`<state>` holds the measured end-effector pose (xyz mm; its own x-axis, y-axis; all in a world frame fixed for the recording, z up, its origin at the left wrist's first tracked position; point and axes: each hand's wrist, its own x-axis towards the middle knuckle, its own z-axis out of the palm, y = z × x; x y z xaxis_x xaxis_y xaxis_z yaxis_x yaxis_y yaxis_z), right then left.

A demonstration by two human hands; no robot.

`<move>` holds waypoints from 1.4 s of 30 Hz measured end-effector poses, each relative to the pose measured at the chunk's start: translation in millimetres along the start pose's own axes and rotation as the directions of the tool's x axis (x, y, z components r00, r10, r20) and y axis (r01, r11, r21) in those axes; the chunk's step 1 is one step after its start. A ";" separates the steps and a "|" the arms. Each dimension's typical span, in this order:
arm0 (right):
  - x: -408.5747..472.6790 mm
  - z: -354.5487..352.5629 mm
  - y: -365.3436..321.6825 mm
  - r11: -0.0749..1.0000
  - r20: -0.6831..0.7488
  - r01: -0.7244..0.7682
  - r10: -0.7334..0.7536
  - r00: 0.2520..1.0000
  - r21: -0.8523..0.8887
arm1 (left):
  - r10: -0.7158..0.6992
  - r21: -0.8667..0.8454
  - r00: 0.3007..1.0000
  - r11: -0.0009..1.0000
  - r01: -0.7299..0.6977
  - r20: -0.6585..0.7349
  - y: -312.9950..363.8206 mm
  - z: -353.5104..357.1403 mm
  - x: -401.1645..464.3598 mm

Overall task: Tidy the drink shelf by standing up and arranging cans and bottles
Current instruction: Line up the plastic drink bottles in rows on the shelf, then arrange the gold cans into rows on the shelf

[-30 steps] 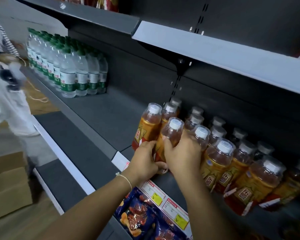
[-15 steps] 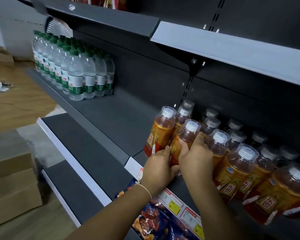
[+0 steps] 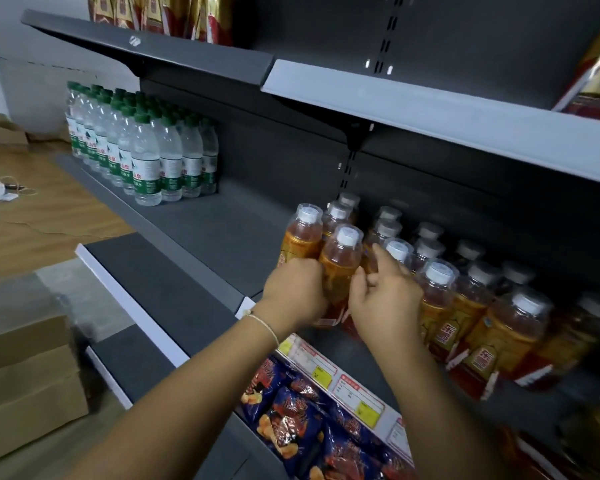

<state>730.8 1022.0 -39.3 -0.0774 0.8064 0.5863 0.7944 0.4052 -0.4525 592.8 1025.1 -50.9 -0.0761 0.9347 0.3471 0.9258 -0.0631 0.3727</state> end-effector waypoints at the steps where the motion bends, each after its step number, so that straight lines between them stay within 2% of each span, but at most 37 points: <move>1: -3.2 -9.2 4.8 1.000 -0.030 0.012 -0.011 0.999 0.026 | 0.003 -0.012 1.000 1.000 -0.003 -0.011 5.8 -4.8 -2.3; 5: -20.2 -50.7 29.8 0.995 -0.132 0.066 -0.055 0.990 0.079 | 0.061 -0.028 0.993 0.998 -0.064 -0.103 44.9 -16.5 -15.7; 10: -51.9 -120.3 74.5 0.997 -0.154 0.037 -0.025 0.988 0.074 | 0.210 -0.066 0.955 0.972 -0.228 -0.209 120.4 -9.9 -38.4; 15: -94.9 -201.9 140.3 0.995 -0.146 -0.094 0.090 0.985 -0.021 | 0.364 -0.201 0.901 0.889 -0.412 -0.236 211.2 9.5 -71.6; 20: -149.4 -283.2 197.0 0.971 -0.159 -0.229 0.216 0.963 -0.066 | 0.491 -0.316 0.851 0.791 -0.524 -0.183 303.9 35.8 -108.4; 30: -255.1 -406.1 281.7 0.893 -0.304 -0.405 0.338 0.891 -0.196 | 0.677 -0.448 0.735 0.648 -0.616 -0.030 459.2 99.0 -185.9; 39: -298.5 -459.7 320.6 0.786 -0.361 -0.544 0.436 0.825 -0.295 | 0.805 -0.554 0.592 0.501 -0.665 0.018 546.4 135.6 -211.7; 42: -302.1 -471.4 328.3 0.770 -0.429 -0.565 0.421 0.799 -0.297 | 0.837 -0.608 0.547 0.445 -0.658 0.020 568.6 142.7 -213.1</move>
<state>1298.9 708.4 -48.2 0.5309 0.6303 0.5664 0.8342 -0.2710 -0.4803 1188.2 839.9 -35.8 0.7404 0.4658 0.4847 0.2368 -0.8555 0.4605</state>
